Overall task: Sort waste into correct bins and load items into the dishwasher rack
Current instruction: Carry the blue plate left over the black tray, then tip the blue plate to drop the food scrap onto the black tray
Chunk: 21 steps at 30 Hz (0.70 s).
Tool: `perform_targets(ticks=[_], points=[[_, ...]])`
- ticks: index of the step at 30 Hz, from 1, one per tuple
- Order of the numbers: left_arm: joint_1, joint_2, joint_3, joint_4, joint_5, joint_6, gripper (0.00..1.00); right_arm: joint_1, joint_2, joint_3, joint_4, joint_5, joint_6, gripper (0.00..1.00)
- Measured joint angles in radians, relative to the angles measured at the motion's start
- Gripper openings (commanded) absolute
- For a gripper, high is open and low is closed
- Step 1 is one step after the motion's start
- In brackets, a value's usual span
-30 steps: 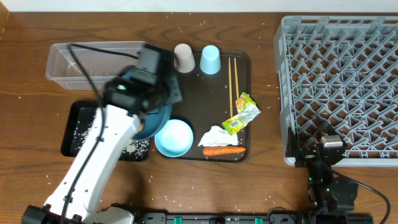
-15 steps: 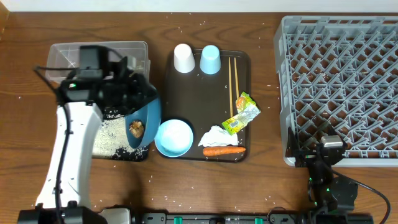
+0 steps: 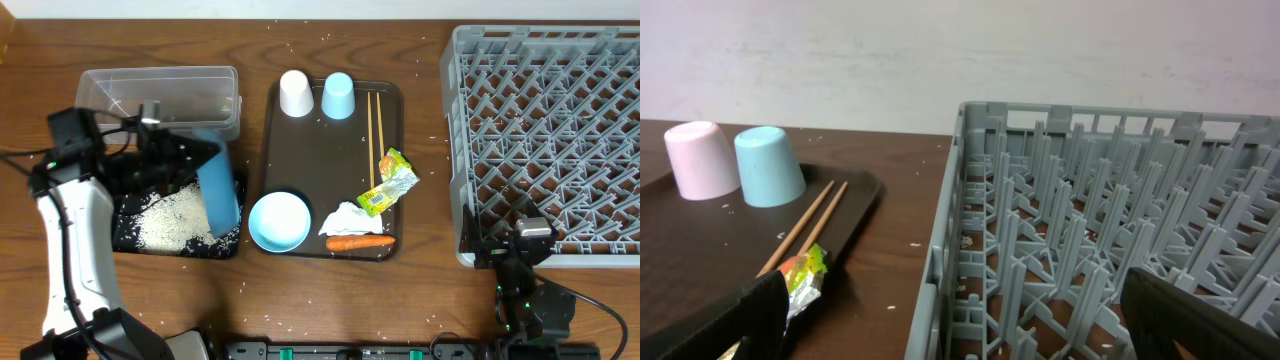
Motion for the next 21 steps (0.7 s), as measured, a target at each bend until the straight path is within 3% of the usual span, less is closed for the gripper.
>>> perform_targets(ticks=[10, 21], points=[[0.179, 0.0, -0.089, -0.004, 0.107, 0.051, 0.06, 0.0, 0.0, 0.0, 0.0, 0.0, 0.0, 0.99], [0.248, 0.0, -0.125, -0.008, 0.145, 0.088, 0.06, 0.0, 0.0, 0.0, 0.0, 0.0, 0.0, 0.99]])
